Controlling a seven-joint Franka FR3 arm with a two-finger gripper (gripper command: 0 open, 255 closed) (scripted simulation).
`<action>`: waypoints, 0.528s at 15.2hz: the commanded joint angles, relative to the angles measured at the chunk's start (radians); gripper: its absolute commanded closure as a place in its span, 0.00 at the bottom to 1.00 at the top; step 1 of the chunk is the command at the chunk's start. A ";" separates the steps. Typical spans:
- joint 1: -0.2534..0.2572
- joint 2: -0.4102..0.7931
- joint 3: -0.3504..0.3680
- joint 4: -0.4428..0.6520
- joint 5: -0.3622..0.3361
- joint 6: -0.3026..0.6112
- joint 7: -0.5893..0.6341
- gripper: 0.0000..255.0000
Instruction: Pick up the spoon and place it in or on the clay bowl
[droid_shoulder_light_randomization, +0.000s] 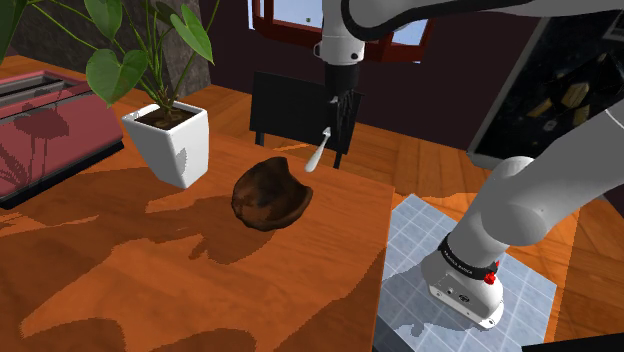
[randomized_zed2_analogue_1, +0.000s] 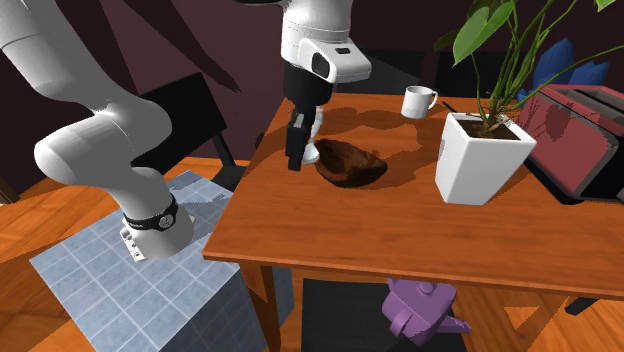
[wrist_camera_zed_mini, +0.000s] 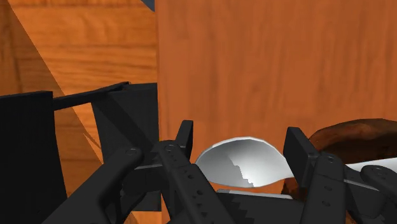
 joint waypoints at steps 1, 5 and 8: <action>0.013 0.048 0.028 0.053 0.008 -0.004 0.042 1.00; 0.043 0.147 0.086 0.162 0.014 -0.009 0.134 1.00; 0.063 0.219 0.121 0.243 0.009 -0.017 0.195 1.00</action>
